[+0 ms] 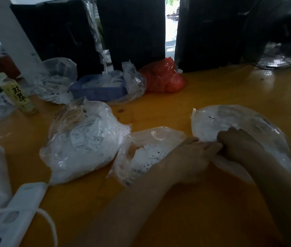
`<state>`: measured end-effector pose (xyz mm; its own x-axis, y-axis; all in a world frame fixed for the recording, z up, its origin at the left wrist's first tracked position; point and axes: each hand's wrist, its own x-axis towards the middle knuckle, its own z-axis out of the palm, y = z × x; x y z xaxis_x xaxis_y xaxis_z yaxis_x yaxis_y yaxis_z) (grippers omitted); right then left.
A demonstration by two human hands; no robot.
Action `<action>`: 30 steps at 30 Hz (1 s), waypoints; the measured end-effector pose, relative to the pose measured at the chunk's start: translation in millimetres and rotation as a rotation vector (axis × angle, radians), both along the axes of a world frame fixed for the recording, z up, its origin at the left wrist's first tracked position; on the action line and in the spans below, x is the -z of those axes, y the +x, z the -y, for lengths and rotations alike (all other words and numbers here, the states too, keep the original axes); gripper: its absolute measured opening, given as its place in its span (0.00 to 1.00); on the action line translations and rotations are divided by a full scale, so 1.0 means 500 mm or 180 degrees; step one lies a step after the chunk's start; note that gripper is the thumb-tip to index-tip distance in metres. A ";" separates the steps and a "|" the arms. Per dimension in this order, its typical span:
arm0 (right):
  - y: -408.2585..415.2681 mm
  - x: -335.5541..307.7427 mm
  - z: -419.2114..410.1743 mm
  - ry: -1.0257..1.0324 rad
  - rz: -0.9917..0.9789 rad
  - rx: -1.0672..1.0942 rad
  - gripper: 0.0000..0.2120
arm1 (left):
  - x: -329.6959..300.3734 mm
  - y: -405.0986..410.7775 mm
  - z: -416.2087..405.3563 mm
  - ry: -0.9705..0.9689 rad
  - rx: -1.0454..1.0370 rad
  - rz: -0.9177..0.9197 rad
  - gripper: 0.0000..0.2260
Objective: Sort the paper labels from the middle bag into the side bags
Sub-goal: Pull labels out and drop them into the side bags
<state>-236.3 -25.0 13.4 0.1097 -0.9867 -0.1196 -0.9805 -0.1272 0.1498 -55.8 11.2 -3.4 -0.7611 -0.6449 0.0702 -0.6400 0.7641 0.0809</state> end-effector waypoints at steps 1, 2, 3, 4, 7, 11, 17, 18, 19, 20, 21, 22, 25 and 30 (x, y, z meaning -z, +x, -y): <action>-0.004 0.000 0.009 0.0156 0.0056 -0.0068 0.10 | -0.005 -0.007 0.017 0.0222 -0.0161 0.0008 0.27; -0.007 -0.001 0.016 0.0307 0.0115 -0.0098 0.14 | -0.011 -0.013 0.032 0.0327 -0.0301 0.0004 0.22; -0.009 -0.005 0.023 0.0417 0.0146 -0.0122 0.16 | -0.014 -0.017 0.046 0.0295 -0.0411 0.0039 0.18; -0.012 -0.011 0.027 0.0499 0.0132 -0.0162 0.18 | -0.014 -0.019 0.056 0.0213 -0.0495 0.0083 0.17; -0.022 -0.023 0.036 0.0670 0.0012 -0.0360 0.24 | -0.009 -0.016 0.077 0.0111 -0.0849 0.0186 0.31; -0.041 -0.031 0.045 0.0836 -0.0091 -0.0445 0.31 | -0.005 0.011 0.112 0.0078 -0.1311 0.0770 0.23; -0.043 -0.031 0.054 0.0838 -0.0057 -0.0545 0.36 | 0.005 0.017 0.115 0.0041 -0.1214 0.0667 0.25; -0.040 -0.032 0.051 0.0882 -0.0019 -0.0592 0.34 | 0.006 0.015 0.114 -0.0010 -0.1172 0.0566 0.27; -0.037 -0.036 0.048 0.0933 0.0040 -0.0636 0.32 | 0.006 0.013 0.113 -0.0084 -0.1122 0.0456 0.28; -0.033 -0.041 0.042 0.0973 0.0076 -0.0665 0.30 | 0.005 0.008 0.113 -0.0175 -0.1074 0.0350 0.28; -0.028 -0.046 0.037 0.0989 0.0053 -0.0686 0.29 | 0.003 0.004 0.113 -0.0253 -0.1037 0.0270 0.27; -0.023 -0.050 0.032 0.0968 -0.0042 -0.0707 0.28 | 0.003 -0.001 0.115 -0.0284 -0.1014 0.0245 0.26; -0.002 -0.042 0.018 0.0487 -0.0575 -0.0849 0.17 | -0.001 -0.005 0.118 -0.0048 -0.1037 0.0550 0.25; -0.013 -0.026 0.028 -0.0256 -0.0461 -0.0718 0.08 | 0.006 0.012 0.104 -0.0227 -0.1025 0.0319 0.25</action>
<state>-242.7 -38.8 26.2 0.3151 -0.9463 -0.0722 -0.8964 -0.3218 0.3047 -49.6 -40.7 -6.5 -0.5246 -0.8493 0.0590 -0.8514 0.5230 -0.0408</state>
